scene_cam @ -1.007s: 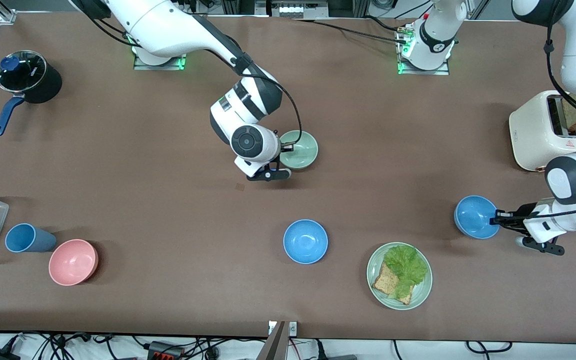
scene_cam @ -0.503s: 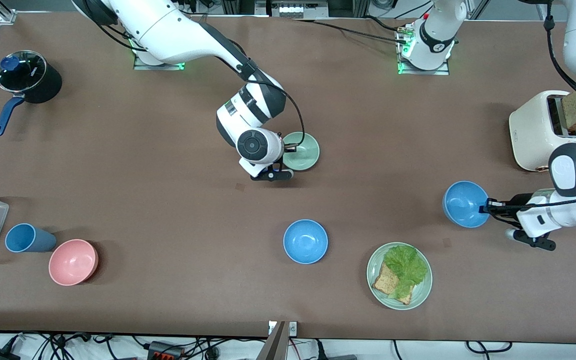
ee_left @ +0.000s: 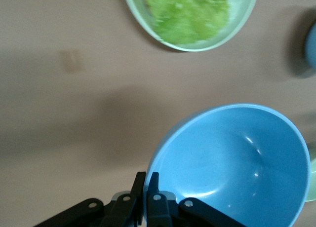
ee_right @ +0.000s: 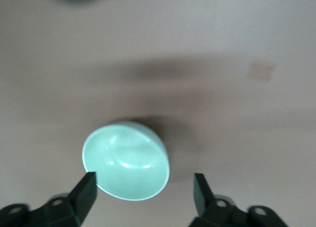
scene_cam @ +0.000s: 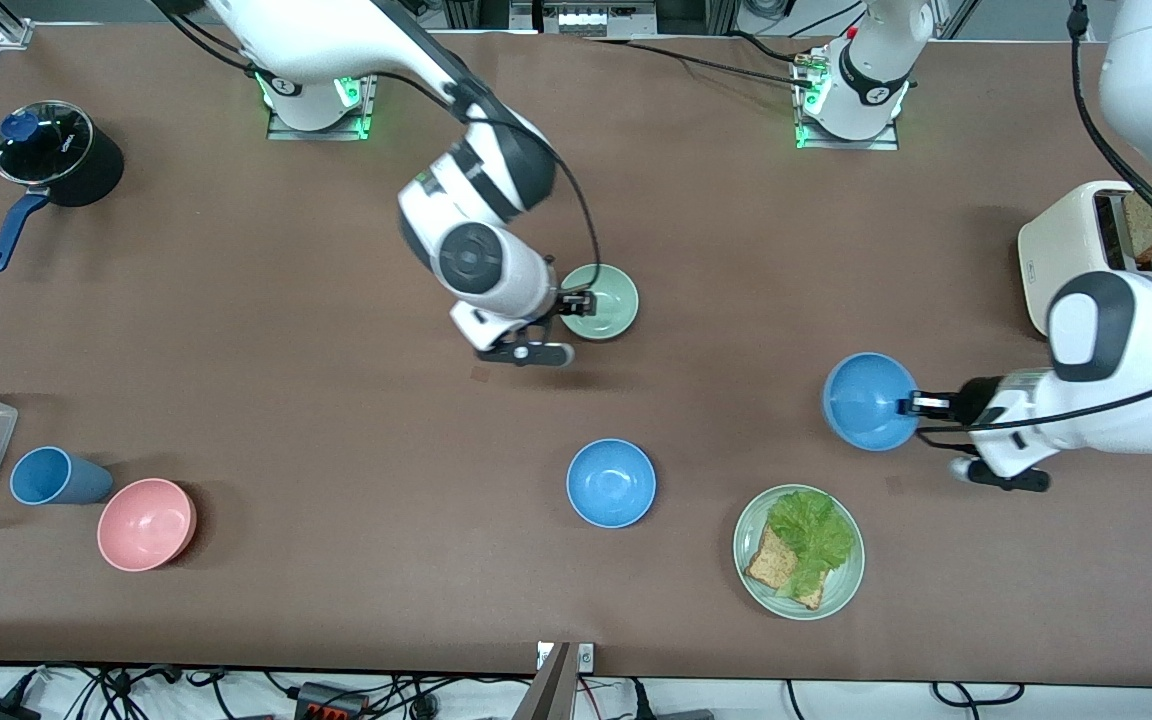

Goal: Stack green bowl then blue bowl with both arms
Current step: 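Release the green bowl while the left gripper lifts the blue bowl, then set the blue bowl into the green bowl while the right gripper withdraws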

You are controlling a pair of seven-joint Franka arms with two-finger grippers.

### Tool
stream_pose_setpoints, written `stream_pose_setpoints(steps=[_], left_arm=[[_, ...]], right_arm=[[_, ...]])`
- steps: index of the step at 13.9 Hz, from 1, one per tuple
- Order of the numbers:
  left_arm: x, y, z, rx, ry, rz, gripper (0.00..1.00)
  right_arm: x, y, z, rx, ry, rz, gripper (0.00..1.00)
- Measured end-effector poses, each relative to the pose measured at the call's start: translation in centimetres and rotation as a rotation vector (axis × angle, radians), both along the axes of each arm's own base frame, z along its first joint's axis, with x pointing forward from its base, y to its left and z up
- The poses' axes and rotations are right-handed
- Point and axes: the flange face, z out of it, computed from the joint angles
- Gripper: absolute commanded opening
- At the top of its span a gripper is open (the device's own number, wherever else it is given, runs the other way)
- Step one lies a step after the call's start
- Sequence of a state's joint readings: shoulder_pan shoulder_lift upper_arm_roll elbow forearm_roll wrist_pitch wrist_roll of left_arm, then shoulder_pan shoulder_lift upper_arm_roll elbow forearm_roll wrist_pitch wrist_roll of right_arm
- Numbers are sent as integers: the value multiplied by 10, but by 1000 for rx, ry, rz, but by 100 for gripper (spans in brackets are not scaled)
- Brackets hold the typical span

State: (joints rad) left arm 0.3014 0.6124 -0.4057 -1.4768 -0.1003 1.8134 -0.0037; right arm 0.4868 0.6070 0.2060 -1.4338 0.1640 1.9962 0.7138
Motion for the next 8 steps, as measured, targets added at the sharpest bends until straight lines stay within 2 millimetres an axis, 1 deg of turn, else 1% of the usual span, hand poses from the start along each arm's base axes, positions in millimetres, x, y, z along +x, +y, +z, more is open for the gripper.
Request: stream_pose_setpoints(steps=[2,3,4,6,7,8], left_arm=[[-6,-54,6,15,49,69,4],[-11,-83,7,31,71,94,5],[-17,-111,7,47,92,116,7],[-33,-167,4,57,115,177,2],[-45,-192,-3,48,98,212,0],[-60,-215,-15,36,70,238,0]], right_arm=[[27,-44,47,-36,-64,-36,100],[36,-63,65,-75,-84,-38,100],[43,-79,80,-111,-95,-40,100],[59,-107,107,-144,-103,-62,100],[68,-127,117,-152,-101,-73,100],[80,-152,126,-156,-100,-84,100]])
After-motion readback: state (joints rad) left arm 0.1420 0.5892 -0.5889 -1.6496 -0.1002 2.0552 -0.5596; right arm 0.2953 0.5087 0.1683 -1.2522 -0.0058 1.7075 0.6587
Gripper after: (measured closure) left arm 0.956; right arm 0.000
